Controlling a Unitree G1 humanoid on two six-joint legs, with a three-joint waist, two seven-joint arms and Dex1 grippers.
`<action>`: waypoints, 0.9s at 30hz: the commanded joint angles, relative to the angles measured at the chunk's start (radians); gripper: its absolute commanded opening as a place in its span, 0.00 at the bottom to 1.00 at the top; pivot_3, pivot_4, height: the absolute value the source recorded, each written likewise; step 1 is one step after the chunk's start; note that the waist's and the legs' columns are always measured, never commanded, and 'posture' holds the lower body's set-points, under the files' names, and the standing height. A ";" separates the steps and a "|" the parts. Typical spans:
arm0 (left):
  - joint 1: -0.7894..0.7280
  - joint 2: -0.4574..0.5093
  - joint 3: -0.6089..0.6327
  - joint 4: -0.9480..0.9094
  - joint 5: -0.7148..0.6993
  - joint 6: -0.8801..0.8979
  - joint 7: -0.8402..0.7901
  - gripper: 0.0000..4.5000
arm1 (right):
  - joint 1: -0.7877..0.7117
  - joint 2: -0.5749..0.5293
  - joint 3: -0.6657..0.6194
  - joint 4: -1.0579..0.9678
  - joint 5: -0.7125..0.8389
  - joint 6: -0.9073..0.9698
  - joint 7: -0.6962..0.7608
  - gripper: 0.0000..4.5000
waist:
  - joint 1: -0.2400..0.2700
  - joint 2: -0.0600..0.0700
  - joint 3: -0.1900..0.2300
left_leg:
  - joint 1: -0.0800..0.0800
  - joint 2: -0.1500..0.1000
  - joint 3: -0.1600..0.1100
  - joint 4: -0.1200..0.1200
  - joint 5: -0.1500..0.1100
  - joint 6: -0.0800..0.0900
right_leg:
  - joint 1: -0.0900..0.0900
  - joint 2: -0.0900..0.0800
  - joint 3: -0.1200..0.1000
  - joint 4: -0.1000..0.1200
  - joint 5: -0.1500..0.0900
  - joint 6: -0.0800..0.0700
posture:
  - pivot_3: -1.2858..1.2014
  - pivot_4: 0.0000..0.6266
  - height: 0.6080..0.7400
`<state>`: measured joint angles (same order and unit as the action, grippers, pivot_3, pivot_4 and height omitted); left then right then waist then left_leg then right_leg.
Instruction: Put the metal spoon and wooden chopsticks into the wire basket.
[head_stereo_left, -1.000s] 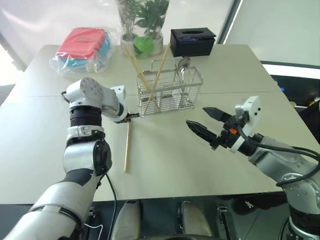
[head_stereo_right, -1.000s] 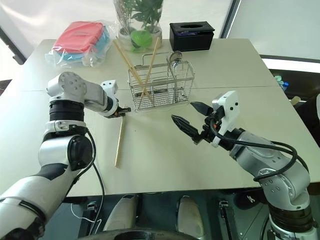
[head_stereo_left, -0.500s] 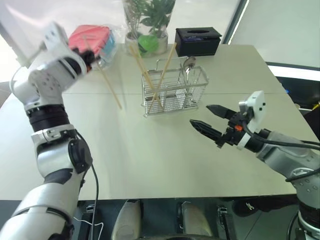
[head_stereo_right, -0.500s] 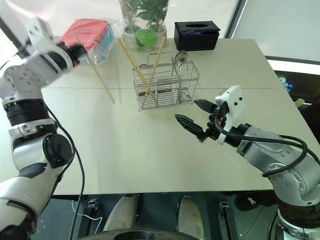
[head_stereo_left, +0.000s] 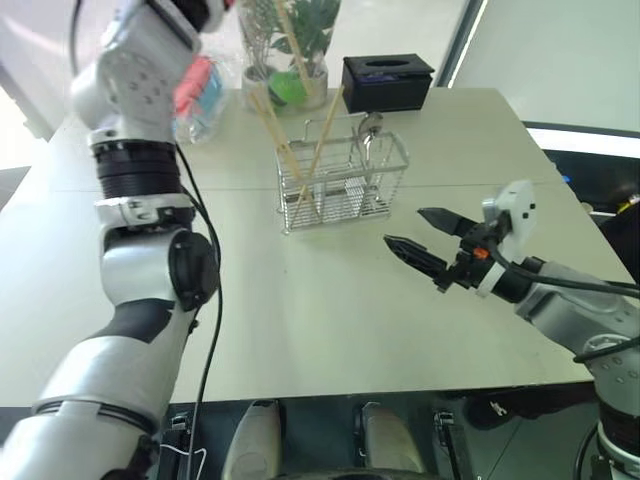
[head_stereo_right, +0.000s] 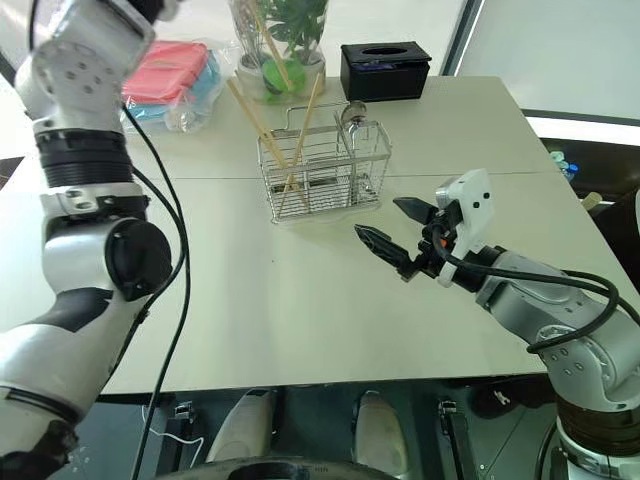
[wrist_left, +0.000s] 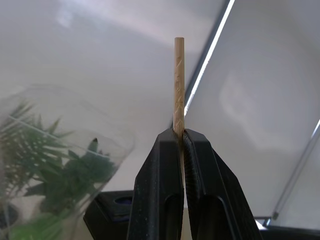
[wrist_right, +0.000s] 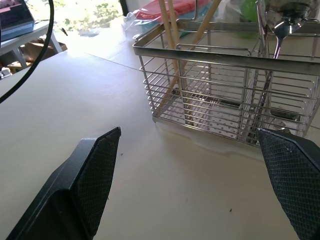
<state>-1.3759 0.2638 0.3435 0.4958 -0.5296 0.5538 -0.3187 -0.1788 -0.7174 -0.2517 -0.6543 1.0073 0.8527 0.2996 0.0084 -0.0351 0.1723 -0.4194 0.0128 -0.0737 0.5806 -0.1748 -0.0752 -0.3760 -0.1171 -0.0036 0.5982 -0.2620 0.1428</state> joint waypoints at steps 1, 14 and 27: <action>0.026 0.006 -0.041 -0.063 0.019 -0.013 -0.019 0.01 | 0.013 -0.004 -0.048 -0.039 0.027 -0.006 -0.012 1.00 | -0.001 0.000 0.000 | 0.000 0.000 0.000 0.000 0.000 0.000 | -0.001 0.000 0.000 0.001 0.000 0.000 | 0.52 0.24 0.85; 0.182 0.000 -0.159 -0.199 0.062 0.007 -0.067 0.01 | 0.033 -0.003 -0.057 -0.045 0.028 -0.017 -0.029 1.00 | 0.005 0.000 0.000 | 0.000 0.000 0.000 0.002 0.000 0.000 | 0.001 0.000 0.000 0.001 0.000 0.000 | 0.52 0.24 0.85; 0.319 -0.040 -0.191 -0.313 0.077 0.007 -0.042 0.70 | -0.005 0.000 -0.046 -0.016 -0.001 -0.026 -0.011 1.00 | 0.004 0.000 0.000 | 0.000 0.000 0.000 0.002 0.000 0.000 | 0.000 0.000 0.000 0.001 0.000 0.000 | 0.52 0.24 0.85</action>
<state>-1.0442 0.2225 0.1402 0.2427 -0.4480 0.5796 -0.3645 -0.1667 -0.7176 -0.2830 -0.6615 1.0044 0.8440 0.2824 0.0123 -0.0346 0.1724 -0.4199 0.0129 -0.0742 0.5828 -0.1747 -0.0750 -0.3756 -0.1168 -0.0036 0.5994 -0.2620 0.1427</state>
